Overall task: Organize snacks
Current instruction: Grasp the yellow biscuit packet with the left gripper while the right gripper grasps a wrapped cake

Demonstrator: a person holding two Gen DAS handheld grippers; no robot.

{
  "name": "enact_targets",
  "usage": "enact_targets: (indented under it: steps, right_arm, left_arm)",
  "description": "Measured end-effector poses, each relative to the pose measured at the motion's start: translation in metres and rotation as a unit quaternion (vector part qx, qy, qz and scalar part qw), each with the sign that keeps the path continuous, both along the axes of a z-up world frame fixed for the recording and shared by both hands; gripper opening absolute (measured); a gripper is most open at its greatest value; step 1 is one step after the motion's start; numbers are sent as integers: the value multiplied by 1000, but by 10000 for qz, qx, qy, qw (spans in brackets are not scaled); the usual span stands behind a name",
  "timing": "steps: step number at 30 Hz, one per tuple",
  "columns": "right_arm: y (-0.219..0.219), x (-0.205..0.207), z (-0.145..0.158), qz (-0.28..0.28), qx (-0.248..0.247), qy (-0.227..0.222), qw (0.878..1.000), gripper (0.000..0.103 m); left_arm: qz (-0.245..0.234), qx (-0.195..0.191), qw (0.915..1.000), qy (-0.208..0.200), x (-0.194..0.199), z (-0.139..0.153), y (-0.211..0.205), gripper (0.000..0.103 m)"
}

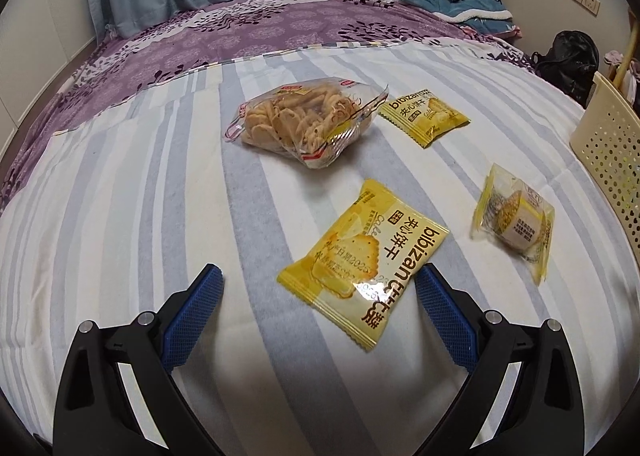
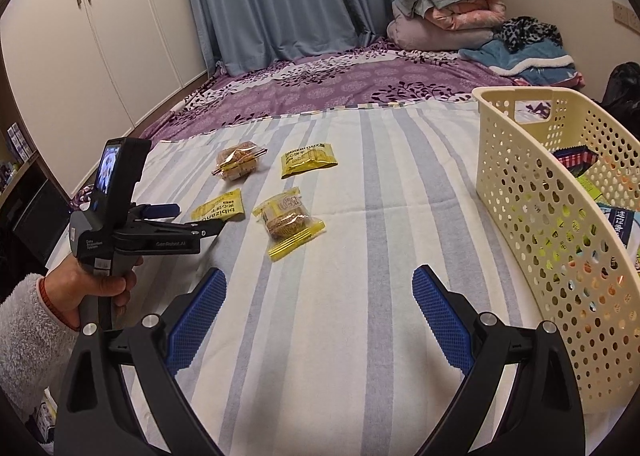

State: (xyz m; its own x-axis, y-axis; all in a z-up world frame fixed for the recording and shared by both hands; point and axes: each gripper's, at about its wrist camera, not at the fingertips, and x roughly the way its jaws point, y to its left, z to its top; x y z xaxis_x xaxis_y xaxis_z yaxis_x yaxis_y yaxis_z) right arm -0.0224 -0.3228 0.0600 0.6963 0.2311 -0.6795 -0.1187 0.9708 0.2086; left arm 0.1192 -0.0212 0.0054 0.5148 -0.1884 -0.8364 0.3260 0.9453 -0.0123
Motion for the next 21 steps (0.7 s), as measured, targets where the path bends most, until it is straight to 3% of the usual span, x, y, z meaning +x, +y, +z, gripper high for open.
enact_targets:
  steps: [3,6,14,21]
  right_arm:
    - [2,4,-4,8,-9,43,10000,94]
    - [4,7,-8,36,-18,85,10000,94]
    - [13,22,-16,111,-101,178,9997,94]
    - [32,47,-23,385,-331,181,9985,94]
  left_arm:
    - [-12,-42,10000,-46,6,1,-1,96]
    - [13,-97,9999,-53,11,1,-2,86]
    - [69,-245,9995,-162,17,4,2,52]
    - [236,-534,9981,-173,13,9,19,48]
